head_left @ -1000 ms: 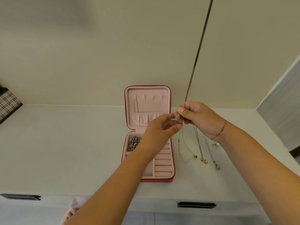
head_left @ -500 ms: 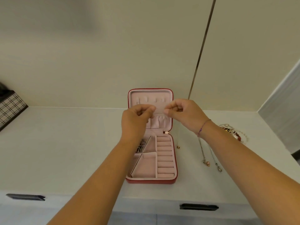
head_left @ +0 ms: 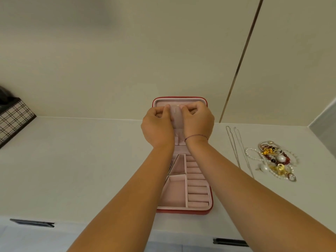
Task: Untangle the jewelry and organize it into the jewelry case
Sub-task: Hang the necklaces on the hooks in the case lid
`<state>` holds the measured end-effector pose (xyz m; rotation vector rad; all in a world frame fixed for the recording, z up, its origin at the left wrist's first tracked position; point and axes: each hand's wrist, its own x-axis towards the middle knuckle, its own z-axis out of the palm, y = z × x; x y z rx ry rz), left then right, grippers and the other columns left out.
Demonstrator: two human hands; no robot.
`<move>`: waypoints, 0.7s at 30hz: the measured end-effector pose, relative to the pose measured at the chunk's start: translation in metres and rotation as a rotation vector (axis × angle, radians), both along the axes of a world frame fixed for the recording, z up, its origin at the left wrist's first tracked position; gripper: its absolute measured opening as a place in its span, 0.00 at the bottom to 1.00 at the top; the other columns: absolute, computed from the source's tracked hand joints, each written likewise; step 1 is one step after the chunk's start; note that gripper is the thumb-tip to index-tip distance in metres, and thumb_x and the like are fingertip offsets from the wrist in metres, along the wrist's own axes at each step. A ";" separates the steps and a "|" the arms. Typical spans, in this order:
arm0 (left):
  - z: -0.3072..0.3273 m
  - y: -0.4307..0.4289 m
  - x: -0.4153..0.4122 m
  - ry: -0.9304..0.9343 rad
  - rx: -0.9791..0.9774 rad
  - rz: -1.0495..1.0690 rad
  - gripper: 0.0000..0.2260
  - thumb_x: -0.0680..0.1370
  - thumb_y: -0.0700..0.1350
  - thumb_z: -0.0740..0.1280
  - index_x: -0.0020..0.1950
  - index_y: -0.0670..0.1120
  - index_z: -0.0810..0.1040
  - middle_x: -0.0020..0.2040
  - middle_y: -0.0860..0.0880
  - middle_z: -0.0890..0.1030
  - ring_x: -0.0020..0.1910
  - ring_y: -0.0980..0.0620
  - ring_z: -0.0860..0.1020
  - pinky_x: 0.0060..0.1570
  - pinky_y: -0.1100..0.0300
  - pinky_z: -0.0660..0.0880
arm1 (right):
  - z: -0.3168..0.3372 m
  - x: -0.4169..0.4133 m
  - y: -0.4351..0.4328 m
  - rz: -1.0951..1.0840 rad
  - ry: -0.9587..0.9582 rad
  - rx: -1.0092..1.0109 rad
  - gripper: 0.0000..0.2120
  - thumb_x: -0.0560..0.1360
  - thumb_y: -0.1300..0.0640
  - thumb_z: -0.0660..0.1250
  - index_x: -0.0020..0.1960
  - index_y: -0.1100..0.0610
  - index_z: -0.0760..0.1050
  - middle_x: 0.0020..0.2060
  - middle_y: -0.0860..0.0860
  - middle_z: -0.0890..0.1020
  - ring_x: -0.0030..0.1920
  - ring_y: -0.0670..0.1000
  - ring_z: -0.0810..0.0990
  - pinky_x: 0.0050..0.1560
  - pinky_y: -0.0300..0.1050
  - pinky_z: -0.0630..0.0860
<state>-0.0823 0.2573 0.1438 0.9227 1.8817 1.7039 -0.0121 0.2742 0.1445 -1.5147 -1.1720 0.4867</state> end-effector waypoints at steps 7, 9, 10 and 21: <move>0.003 0.007 0.006 0.051 -0.079 0.060 0.08 0.75 0.51 0.67 0.39 0.49 0.77 0.34 0.56 0.78 0.34 0.57 0.76 0.30 0.63 0.68 | -0.001 -0.010 0.002 -0.122 -0.084 -0.067 0.09 0.75 0.50 0.66 0.42 0.56 0.75 0.36 0.47 0.79 0.35 0.49 0.74 0.30 0.40 0.68; 0.002 0.006 0.006 0.069 -0.118 0.055 0.07 0.75 0.50 0.67 0.39 0.50 0.76 0.33 0.57 0.77 0.33 0.56 0.75 0.29 0.63 0.66 | 0.000 -0.011 0.001 -0.107 -0.109 -0.100 0.08 0.75 0.51 0.65 0.42 0.55 0.74 0.35 0.47 0.78 0.35 0.51 0.74 0.33 0.43 0.69; 0.001 0.005 0.006 0.077 -0.136 0.052 0.07 0.75 0.50 0.67 0.39 0.50 0.76 0.33 0.57 0.77 0.33 0.56 0.75 0.29 0.63 0.66 | -0.001 -0.012 0.001 -0.100 -0.115 -0.113 0.07 0.75 0.52 0.65 0.41 0.55 0.73 0.34 0.46 0.77 0.35 0.51 0.74 0.34 0.43 0.69; -0.015 -0.027 -0.003 -0.340 -0.126 -0.213 0.07 0.76 0.42 0.69 0.40 0.41 0.81 0.30 0.48 0.80 0.26 0.54 0.77 0.31 0.61 0.78 | -0.016 0.022 -0.032 0.368 -0.054 -0.293 0.02 0.73 0.56 0.69 0.45 0.53 0.79 0.40 0.47 0.81 0.45 0.49 0.80 0.49 0.44 0.77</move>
